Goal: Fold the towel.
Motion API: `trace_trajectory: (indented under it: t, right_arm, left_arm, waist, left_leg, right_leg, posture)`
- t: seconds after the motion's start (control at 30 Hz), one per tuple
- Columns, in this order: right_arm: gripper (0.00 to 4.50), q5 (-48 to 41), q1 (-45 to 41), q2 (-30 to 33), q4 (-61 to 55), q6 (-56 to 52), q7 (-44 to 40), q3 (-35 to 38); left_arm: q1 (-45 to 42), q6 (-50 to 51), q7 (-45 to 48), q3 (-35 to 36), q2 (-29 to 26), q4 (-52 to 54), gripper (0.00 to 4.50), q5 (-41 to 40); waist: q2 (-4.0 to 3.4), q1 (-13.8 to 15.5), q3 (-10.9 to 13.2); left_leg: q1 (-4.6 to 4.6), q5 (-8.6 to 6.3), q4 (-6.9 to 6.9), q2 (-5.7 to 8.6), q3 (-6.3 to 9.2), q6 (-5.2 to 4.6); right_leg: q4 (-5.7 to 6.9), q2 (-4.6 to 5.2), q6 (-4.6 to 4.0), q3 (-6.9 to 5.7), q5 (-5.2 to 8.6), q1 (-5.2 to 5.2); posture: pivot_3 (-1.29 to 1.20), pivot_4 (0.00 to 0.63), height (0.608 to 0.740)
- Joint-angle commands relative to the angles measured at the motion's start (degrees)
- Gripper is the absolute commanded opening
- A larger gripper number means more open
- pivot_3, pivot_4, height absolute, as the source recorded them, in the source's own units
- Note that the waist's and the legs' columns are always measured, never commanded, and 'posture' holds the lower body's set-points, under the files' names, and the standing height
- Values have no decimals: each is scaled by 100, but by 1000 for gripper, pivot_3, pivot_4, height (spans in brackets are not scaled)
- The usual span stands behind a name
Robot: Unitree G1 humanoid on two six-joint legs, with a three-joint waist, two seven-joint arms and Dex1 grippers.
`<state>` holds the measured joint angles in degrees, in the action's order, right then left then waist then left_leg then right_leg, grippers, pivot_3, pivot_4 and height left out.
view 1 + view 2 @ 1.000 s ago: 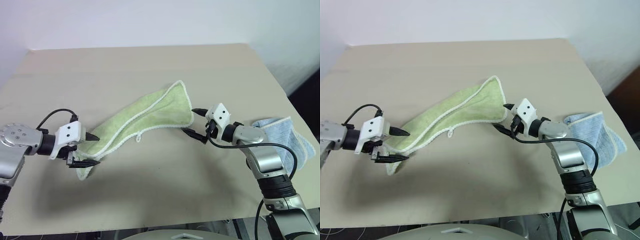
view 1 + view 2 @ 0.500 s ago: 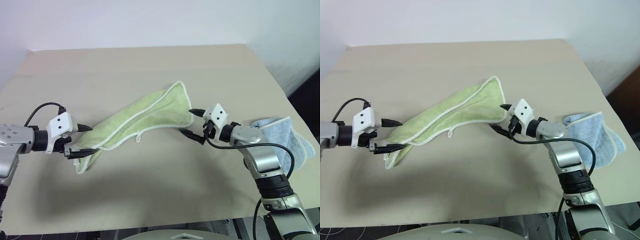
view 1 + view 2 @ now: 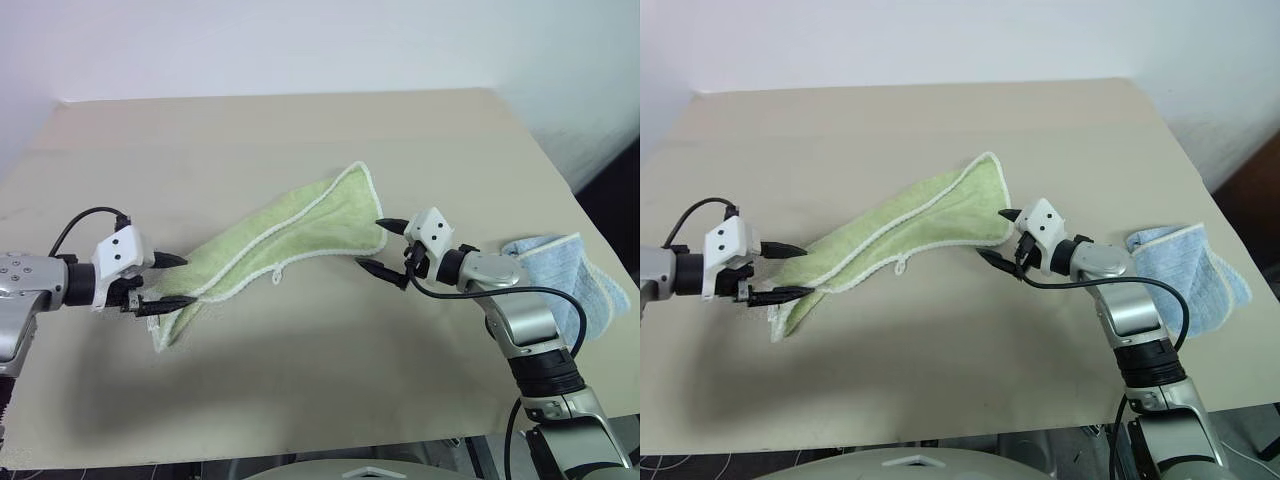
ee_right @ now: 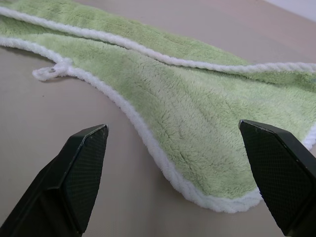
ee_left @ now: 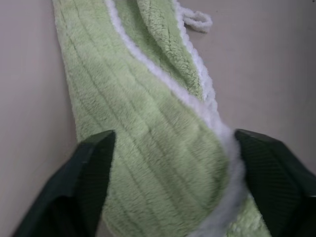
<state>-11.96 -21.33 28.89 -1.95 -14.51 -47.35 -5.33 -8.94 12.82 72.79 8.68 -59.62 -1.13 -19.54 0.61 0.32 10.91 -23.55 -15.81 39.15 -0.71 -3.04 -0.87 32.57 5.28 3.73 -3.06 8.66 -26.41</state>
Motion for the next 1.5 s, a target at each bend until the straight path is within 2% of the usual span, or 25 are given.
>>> trace_trajectory:
  t: [0.03,0.07,0.4,0.5,0.67,0.7,1.0,1.13,1.27,1.5]
  right_arm:
    - [4500,-7,-34,-21,-115,119,45,62]
    - [4500,-6,-31,-24,-114,125,51,62]
    - [4500,0,-23,-48,-99,145,77,54]
    - [4500,11,-44,-62,-84,146,80,51]
    - [4500,21,-64,-77,-72,154,84,43]
    - [4500,22,-66,-81,-71,156,84,41]
    - [4500,32,-60,-108,-68,156,76,20]
    - [4500,42,-62,-133,-38,180,84,9]
    - [4500,51,-56,-176,-29,204,105,0]
    - [4500,63,-59,-209,4,233,131,16]
  left_arm:
    - [-109,-70,-2,114,-14,0,2551,-31]
    - [-118,-44,-8,107,-16,-8,2267,-24]
    - [-155,103,-7,203,12,19,2267,-190]
    - [-186,194,6,302,2,30,1761,-339]
    - [-190,155,-14,295,-30,15,126,-297]
    - [-216,190,-55,272,-37,0,57,-260]
    - [-419,184,201,270,-229,-204,57,-247]
    - [-531,390,530,326,-389,-248,954,-441]
    - [-349,-107,736,199,-608,-291,2262,-90]
    - [-292,-629,1192,26,-833,-498,2262,201]
  waist:
    - [0,-1,0]
    - [0,-2,0]
    - [0,-3,0]
    - [0,-5,0]
    - [0,-3,0]
    - [0,-3,0]
    - [1,-8,0]
    - [1,-10,0]
    - [1,-13,0]
    - [0,-27,0]
  left_leg:
    - [0,0,0,0,0,0]
    - [0,0,0,0,0,0]
    - [2,0,1,0,-1,0]
    - [2,0,1,0,-1,0]
    - [8,0,2,1,-3,0]
    - [9,0,3,1,-3,0]
    - [17,1,8,0,-3,1]
    - [18,1,8,0,-3,2]
    - [18,1,8,0,-5,2]
    - [17,1,7,-2,-7,2]
  right_leg:
    - [0,0,0,0,0,0]
    - [1,0,0,0,0,0]
    - [3,0,0,1,0,0]
    - [5,0,0,1,0,0]
    - [22,0,3,4,1,-1]
    - [24,0,3,4,2,-2]
    - [48,0,5,8,6,-5]
    - [51,-1,6,8,7,-6]
    - [50,0,6,9,8,-7]
    - [50,1,4,11,10,-10]
  posture:
    - [0,150,728]
    - [0,150,728]
    - [0,150,728]
    - [0,150,728]
    - [0,150,728]
    - [0,150,728]
    - [0,150,728]
    - [0,150,728]
    - [0,150,728]
    - [0,150,728]
